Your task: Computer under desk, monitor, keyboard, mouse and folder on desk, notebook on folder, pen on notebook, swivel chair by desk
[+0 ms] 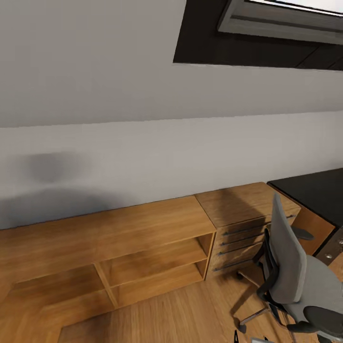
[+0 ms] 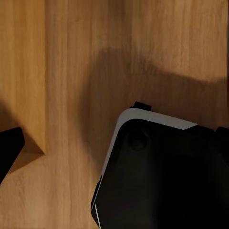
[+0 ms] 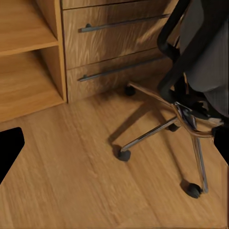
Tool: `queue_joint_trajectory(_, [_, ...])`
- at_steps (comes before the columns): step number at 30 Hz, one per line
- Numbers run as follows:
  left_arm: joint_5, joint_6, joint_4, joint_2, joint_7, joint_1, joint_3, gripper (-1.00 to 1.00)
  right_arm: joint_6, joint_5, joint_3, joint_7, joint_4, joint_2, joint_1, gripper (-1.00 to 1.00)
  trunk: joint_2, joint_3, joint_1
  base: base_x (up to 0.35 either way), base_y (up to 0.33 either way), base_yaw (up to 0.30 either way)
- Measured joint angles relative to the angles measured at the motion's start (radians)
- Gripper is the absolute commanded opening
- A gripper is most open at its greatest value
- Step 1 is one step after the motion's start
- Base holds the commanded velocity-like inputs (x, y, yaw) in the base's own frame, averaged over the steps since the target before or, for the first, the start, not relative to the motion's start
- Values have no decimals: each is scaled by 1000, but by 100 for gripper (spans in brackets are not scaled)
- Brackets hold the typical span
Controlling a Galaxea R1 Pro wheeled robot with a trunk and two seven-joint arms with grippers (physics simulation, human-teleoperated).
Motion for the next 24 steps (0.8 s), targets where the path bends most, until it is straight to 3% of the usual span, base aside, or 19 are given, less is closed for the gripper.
queue_joint_trajectory(24, [0, 0, 0, 0, 0, 0, 0, 100, 1, 0, 2, 0, 0, 0, 0, 100, 0, 0, 0, 2, 1, -296])
